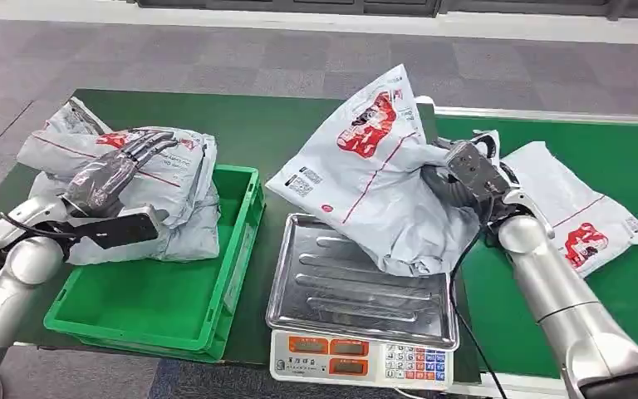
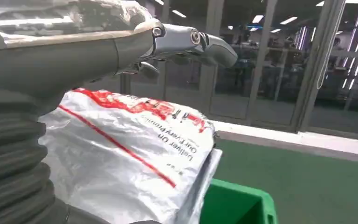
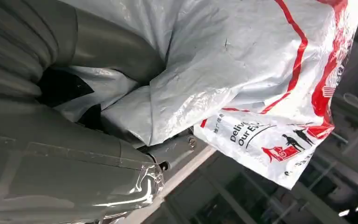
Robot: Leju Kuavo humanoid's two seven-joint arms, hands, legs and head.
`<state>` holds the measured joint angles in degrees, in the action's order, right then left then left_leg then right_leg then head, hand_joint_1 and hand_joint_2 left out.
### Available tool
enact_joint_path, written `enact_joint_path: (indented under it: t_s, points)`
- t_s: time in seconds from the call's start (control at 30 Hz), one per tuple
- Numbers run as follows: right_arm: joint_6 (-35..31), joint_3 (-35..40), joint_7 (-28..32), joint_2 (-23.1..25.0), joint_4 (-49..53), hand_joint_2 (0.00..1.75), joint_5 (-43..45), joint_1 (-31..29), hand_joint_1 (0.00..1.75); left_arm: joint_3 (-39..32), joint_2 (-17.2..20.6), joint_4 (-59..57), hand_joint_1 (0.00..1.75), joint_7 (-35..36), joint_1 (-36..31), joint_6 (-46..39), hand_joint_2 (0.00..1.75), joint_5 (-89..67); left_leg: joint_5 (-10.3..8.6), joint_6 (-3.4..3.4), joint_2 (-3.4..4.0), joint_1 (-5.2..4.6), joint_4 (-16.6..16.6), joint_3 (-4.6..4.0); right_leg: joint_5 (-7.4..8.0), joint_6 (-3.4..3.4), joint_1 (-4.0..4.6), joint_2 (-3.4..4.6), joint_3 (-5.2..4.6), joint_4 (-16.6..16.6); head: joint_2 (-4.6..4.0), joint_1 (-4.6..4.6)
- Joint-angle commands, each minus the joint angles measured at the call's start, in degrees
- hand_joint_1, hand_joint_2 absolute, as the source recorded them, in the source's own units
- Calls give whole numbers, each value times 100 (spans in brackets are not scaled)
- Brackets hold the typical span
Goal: Moved the parcel from conveyor to table for the left to box.
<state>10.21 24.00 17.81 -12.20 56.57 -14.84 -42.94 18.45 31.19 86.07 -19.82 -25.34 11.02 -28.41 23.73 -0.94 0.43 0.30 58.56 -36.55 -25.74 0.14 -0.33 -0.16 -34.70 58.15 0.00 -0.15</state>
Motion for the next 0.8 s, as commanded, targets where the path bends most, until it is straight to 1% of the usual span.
enact_joint_path:
  t_s: [0.03, 0.1, 0.17, 0.23, 0.33, 0.4, 0.57, 0.63, 0.67, 0.7, 0.77, 0.8]
  points:
    - [283, 968, 167, 431, -641, 175, 146, -323, 175, 473, 107, -442, 0, 92, -241, 170, 175, 29, 2, 0, 5, -1, -9, 21, -2, 0, -1, 9, 17, -7, 0, 0]
    - [191, 1106, 159, 381, -427, 175, 123, -45, 175, 536, 76, -537, 0, 92, -279, 173, 175, 39, 2, -2, 8, 4, -7, 18, -1, -2, 3, 9, 15, -9, 0, 0]
    - [164, 1162, 161, 345, -301, 175, 119, 55, 175, 602, -29, -660, 0, 91, -394, 179, 175, 36, 0, -2, -1, 6, -16, 29, -2, -2, 4, 3, 28, -18, 0, 0]
    - [151, 1189, 157, 346, -242, 175, 117, 43, 175, 642, -85, -672, 0, 104, -412, 162, 175, 17, -3, -1, -12, 10, -20, 30, -3, -3, 4, -8, 30, -21, 0, -2]
    - [403, 1252, 44, 343, -260, 175, 266, -138, 175, 729, -166, -724, 0, 148, -523, 155, 175, -29, -3, 1, -15, 6, -8, 16, -6, -1, -2, -13, 15, -6, 0, -2]
    - [416, 1263, 25, 350, -273, 175, 283, -175, 175, 746, -183, -753, 0, 153, -562, 156, 175, -33, -2, 0, -7, 6, -2, 8, -4, -1, -3, -7, 5, -1, 0, 0]
    - [411, 1269, 29, 339, -279, 175, 277, -162, 175, 738, -169, -758, 0, 147, -563, 154, 175, -29, -2, 0, -7, 6, -8, 15, -3, -1, -4, -5, 14, -7, 0, -2]
    - [411, 1349, 25, 347, -315, 175, 276, -212, 175, 795, -167, -816, 0, 167, -626, 177, 175, -50, -7, 1, -12, 8, -32, 41, 1, -1, -2, -7, 42, -34, 0, 0]
    - [445, 1402, 8, 386, -344, 175, 288, -257, 175, 845, -194, -867, 0, 200, -722, 214, 175, -65, -5, 1, -13, 8, -28, 39, -2, -2, -2, -8, 38, -27, 0, 0]
    - [481, 1448, -19, 421, -381, 175, 315, -302, 175, 898, -203, -933, 0, 230, -827, 254, 175, -70, 0, -1, -6, 7, 0, 9, -5, -2, -2, -5, 7, -1, 0, 0]
    - [512, 1554, -65, 408, -355, 175, 350, -335, 175, 986, -163, -1028, 0, 267, -990, 338, 175, -16, -4, -1, -17, 10, -11, 22, -4, -3, 1, -12, 23, -12, 0, 0]
    - [495, 1596, -72, 350, -291, 175, 359, -300, 175, 994, -101, -1010, 0, 262, -975, 340, 175, 29, -1, -1, -7, 9, 0, 9, -3, -2, 1, -5, 8, -3, 0, 0]
